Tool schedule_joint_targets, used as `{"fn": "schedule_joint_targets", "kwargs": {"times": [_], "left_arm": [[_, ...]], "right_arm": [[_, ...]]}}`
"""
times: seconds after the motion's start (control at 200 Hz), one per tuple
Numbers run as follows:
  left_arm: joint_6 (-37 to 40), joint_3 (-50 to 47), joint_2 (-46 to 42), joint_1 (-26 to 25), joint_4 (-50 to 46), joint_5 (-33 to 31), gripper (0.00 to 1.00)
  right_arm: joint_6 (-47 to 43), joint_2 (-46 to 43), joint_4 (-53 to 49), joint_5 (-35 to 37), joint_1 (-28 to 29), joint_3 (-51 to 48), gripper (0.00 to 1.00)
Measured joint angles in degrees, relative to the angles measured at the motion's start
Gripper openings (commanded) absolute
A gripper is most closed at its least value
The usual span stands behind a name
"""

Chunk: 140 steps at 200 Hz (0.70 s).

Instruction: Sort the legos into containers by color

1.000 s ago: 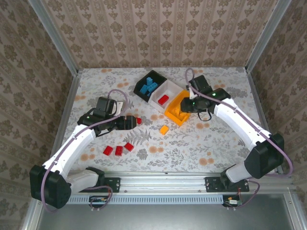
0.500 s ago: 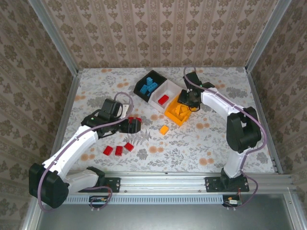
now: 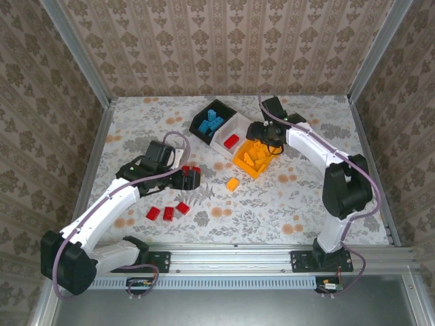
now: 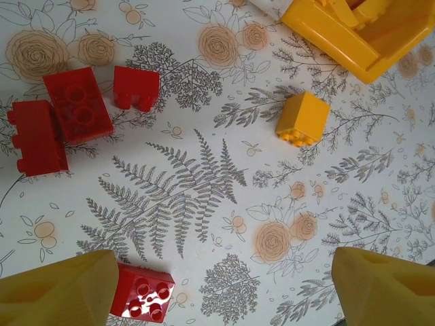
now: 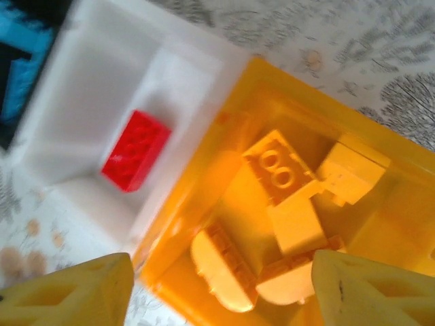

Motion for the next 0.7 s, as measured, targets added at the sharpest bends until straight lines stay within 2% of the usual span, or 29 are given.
{"fn": "schedule_joint_targets", "kwargs": {"times": [0.185, 0.415, 0.7], "left_arm": [[0.0, -0.2, 0.0, 1.0, 1.1, 0.5, 0.84], [-0.4, -0.3, 0.4, 2.4, 2.1, 1.6, 0.84], [-0.5, -1.6, -1.9, 2.7, 2.1, 2.0, 0.86]], "right_arm": [[-7.8, -5.2, -5.8, -2.3, 8.0, -0.3, 0.85], [-14.8, -2.2, -11.8, -2.7, 17.9, -3.3, 0.87], [-22.4, 8.2, -12.9, -1.0, 20.9, -1.9, 0.85]]}}
